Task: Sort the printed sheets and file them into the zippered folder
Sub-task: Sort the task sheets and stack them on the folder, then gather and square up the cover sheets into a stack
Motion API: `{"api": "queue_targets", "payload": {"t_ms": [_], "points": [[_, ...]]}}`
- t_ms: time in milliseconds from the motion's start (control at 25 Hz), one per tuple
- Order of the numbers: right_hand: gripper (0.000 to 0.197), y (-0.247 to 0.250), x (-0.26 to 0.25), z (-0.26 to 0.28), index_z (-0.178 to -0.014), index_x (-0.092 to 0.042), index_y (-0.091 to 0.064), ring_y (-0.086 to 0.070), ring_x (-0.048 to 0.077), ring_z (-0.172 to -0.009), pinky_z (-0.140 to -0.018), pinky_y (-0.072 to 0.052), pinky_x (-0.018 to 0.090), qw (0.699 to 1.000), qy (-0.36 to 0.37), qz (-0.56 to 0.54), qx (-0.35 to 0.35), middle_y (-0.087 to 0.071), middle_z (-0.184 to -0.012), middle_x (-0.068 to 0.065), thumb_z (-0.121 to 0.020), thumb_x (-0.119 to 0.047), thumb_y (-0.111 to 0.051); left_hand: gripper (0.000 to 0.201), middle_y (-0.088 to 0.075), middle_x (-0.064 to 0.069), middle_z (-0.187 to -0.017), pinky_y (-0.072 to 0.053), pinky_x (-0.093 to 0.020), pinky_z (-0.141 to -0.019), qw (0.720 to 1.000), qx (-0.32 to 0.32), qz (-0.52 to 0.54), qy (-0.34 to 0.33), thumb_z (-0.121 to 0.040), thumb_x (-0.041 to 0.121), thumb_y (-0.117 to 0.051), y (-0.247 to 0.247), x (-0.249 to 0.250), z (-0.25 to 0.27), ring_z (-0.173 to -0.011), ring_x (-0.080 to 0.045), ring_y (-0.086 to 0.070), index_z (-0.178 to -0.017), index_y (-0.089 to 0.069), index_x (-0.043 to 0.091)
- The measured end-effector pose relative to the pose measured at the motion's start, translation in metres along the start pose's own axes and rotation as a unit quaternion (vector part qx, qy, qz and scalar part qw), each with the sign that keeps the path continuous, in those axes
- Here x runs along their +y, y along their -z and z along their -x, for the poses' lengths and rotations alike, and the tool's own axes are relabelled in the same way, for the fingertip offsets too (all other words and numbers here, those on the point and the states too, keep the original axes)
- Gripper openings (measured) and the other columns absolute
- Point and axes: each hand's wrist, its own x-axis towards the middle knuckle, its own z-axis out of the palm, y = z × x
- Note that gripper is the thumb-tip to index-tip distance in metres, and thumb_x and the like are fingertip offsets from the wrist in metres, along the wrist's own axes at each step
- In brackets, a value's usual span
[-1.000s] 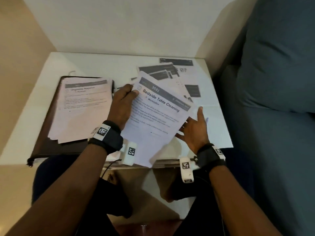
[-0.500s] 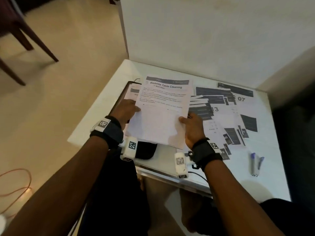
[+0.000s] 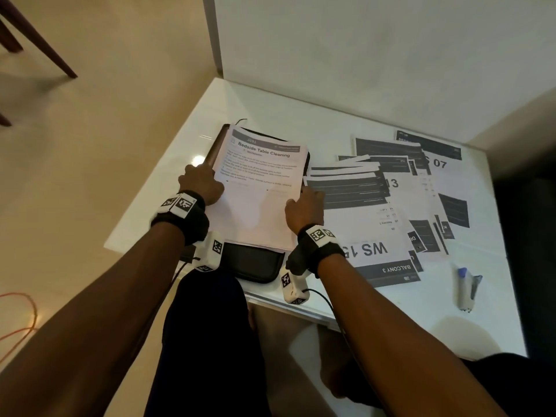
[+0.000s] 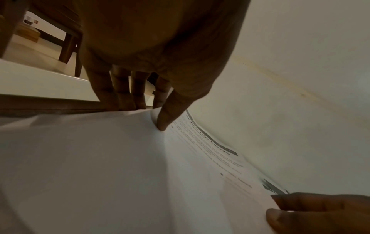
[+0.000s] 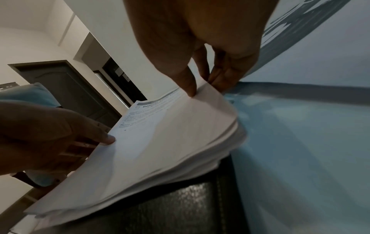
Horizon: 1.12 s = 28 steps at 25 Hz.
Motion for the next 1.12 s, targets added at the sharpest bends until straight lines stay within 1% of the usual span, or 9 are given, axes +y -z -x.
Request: {"api": "queue_targets", "payload": {"t_ms": [200,320,480,680,760,840,920,1000,1120], "points": [[0.039,0.002,-0.003,0.01,-0.135,-0.005,-0.05,-0.055,0.034,-0.119,-0.104,-0.049,0.043,0.999,0.023,0.009,-0.037,-0.042,-0.136,0.015,-0.098,-0.016,-0.056,0.055,-0.053,-0.026,-0.14,-0.046,-0.048,-0.105,0.999,0.002,0.038,0.029,-0.092,0.017,-0.071,0.001,-0.005,0.002,-0.127,-0.044,-0.052,-0.139,-0.049,0.0],[0.046,0.026,0.003,0.019,-0.139,-0.005,-0.047,-0.054,0.035,-0.121,-0.104,-0.048,0.043,0.998,0.029,-0.004,-0.049,-0.041,-0.141,0.015,-0.097,-0.02,-0.058,0.057,-0.048,-0.026,-0.145,-0.041,-0.047,-0.111,0.999,0.007,0.042,0.018,-0.094,0.024,-0.069,0.008,0.012,0.02,-0.133,-0.045,-0.047,-0.143,-0.049,0.002],[0.053,0.074,0.042,0.042,-0.144,-0.005,-0.046,-0.053,0.033,-0.127,-0.108,-0.044,0.04,0.999,-0.005,-0.027,-0.022,-0.045,-0.145,0.017,-0.097,-0.024,-0.06,0.04,-0.057,-0.018,-0.144,-0.04,-0.04,-0.114,0.991,0.016,0.082,-0.101,-0.093,0.025,-0.069,0.001,0.065,0.066,-0.135,-0.035,-0.05,-0.13,-0.065,0.009],[0.056,0.142,0.124,0.066,-0.145,-0.007,-0.047,-0.053,0.032,-0.13,-0.109,-0.046,0.041,0.995,-0.084,-0.04,0.03,-0.047,-0.147,0.016,-0.094,-0.026,-0.063,0.036,-0.057,-0.015,-0.141,-0.037,-0.03,-0.105,0.964,-0.092,0.07,-0.24,-0.096,0.023,-0.069,-0.07,0.133,0.148,-0.13,-0.032,-0.053,-0.13,-0.067,0.012],[0.054,0.166,0.157,0.074,-0.141,-0.008,-0.05,-0.052,0.035,-0.13,-0.109,-0.045,0.043,0.991,-0.117,-0.032,0.063,-0.048,-0.144,0.017,-0.092,-0.026,-0.063,0.037,-0.053,-0.014,-0.145,-0.037,-0.035,-0.111,0.957,-0.137,0.035,-0.255,-0.096,0.027,-0.069,-0.107,0.146,0.169,-0.134,-0.032,-0.05,-0.131,-0.065,0.016],[0.054,0.183,0.182,0.081,-0.141,-0.009,-0.048,-0.048,0.037,-0.13,-0.111,-0.042,0.045,0.985,-0.149,-0.024,0.08,-0.043,-0.144,0.019,-0.092,-0.025,-0.062,0.043,-0.047,-0.017,-0.149,-0.032,-0.038,-0.115,0.957,-0.152,-0.012,-0.247,-0.095,0.027,-0.067,-0.137,0.153,0.178,-0.139,-0.036,-0.044,-0.136,-0.061,0.017],[0.055,0.193,0.199,0.083,-0.142,-0.007,-0.046,-0.045,0.039,-0.132,-0.111,-0.04,0.045,0.983,-0.156,-0.008,0.092,-0.04,-0.144,0.019,-0.092,-0.024,-0.062,0.054,-0.03,-0.022,-0.162,-0.022,-0.042,-0.122,0.966,-0.133,-0.038,-0.221,-0.096,0.027,-0.064,-0.155,0.155,0.179,-0.151,-0.04,-0.024,-0.147,-0.051,0.017],[0.055,0.199,0.205,0.077,-0.142,-0.004,-0.046,-0.043,0.039,-0.133,-0.11,-0.039,0.044,0.984,-0.14,0.013,0.111,-0.039,-0.144,0.02,-0.093,-0.023,-0.062,0.064,-0.004,-0.021,-0.17,-0.017,-0.056,-0.125,0.979,-0.115,-0.03,-0.168,-0.097,0.027,-0.062,-0.16,0.157,0.175,-0.156,-0.044,-0.002,-0.156,-0.037,0.019],[0.055,0.215,0.203,0.046,-0.141,0.0,-0.044,-0.039,0.04,-0.131,-0.11,-0.035,0.044,0.983,-0.102,0.056,0.143,-0.037,-0.144,0.022,-0.093,-0.022,-0.062,0.074,0.011,-0.016,-0.171,-0.023,-0.065,-0.121,0.982,-0.111,-0.03,-0.148,-0.098,0.033,-0.063,-0.166,0.157,0.164,-0.155,-0.048,0.002,-0.161,-0.026,0.022]]}}
